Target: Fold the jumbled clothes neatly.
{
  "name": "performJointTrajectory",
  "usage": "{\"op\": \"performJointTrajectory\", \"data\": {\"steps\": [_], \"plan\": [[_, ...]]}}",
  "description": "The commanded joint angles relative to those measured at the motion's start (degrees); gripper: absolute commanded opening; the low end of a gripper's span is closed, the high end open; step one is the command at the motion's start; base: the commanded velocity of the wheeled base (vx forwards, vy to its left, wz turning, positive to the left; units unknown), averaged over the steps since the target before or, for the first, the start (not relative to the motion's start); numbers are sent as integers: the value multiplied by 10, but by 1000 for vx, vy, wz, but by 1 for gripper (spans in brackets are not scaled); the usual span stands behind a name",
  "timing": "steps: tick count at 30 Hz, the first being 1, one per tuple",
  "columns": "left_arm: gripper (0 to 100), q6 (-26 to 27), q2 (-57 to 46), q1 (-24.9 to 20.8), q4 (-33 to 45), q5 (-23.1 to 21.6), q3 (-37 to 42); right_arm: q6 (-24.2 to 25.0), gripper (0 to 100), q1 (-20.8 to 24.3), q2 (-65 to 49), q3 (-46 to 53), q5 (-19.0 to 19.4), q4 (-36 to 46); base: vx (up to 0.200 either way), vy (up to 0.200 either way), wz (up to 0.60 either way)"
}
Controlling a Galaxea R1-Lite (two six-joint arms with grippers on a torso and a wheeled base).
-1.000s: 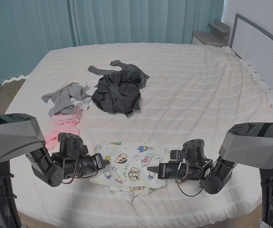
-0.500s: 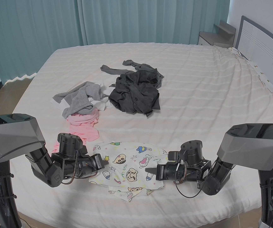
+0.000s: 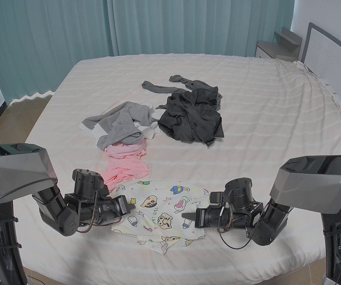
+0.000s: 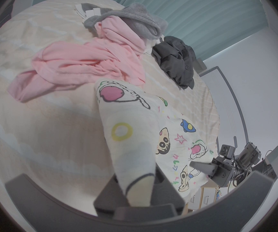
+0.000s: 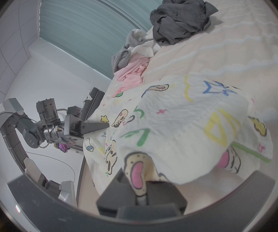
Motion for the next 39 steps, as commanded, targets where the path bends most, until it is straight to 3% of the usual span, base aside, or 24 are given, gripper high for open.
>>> {"op": "performJointTrajectory", "data": {"steps": [1,10,17,25,26,27,28,39], "plan": [[0,3,2,-2,-3,0,10,0,0,0,2,2,0,0,0,0,0],[0,6,25,-3,-7,2,25,-1,0,0,12,19,-23,-1,0,0,0],[0,14,66,-3,-45,48,28,-2,0,-2,15,24,-29,6,0,0,0],[0,11,67,-3,-49,51,31,-3,0,-5,18,28,-41,10,0,0,0],[0,10,66,-3,-49,50,32,-3,100,-5,17,30,-42,11,0,0,0],[0,10,65,-3,-49,49,34,-3,100,-5,17,31,-42,12,0,0,0],[100,8,64,-2,-50,47,36,-3,100,-6,16,33,-42,12,0,0,0],[100,10,-42,25,-51,51,81,-8,100,-39,-75,102,-62,13,0,0,0]]}}
